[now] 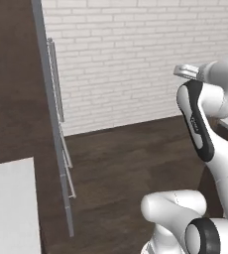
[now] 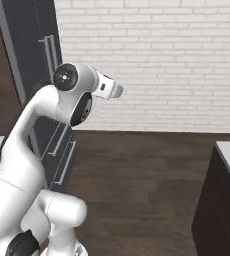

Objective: Take a straw from the drawer in front and place it inside the glass cup on the dining counter.

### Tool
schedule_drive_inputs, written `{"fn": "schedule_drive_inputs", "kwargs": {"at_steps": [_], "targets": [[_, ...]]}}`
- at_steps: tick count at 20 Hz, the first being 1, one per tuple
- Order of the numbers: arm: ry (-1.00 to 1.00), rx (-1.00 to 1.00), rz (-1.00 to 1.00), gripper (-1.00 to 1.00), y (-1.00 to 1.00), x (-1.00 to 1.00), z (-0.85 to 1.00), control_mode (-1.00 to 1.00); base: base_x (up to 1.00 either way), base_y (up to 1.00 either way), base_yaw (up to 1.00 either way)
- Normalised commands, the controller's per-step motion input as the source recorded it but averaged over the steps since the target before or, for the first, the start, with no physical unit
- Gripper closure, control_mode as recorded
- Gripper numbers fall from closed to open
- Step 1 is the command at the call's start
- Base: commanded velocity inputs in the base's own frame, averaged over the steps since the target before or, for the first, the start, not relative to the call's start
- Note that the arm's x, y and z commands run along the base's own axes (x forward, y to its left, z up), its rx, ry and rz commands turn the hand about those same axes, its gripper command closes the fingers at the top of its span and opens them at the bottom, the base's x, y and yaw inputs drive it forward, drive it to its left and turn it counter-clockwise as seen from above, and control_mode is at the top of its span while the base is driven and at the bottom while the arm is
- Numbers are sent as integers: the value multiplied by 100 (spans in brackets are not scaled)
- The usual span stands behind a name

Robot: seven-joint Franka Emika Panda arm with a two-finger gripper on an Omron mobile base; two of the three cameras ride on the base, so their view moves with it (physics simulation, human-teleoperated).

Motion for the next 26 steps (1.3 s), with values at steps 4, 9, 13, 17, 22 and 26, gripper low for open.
{"fn": "schedule_drive_inputs", "kwargs": {"at_steps": [4,9,13,17,22,26], "targets": [[0,0,0,100,0,0,0,100,100,0,-41],[0,0,0,100,0,0,0,100,100,1,-49],[0,0,0,100,0,0,0,100,100,3,-51],[0,0,0,100,0,0,0,100,100,3,-51],[0,0,0,100,0,0,0,100,100,9,-51],[0,0,0,100,0,0,0,100,96,36,-53]]}}
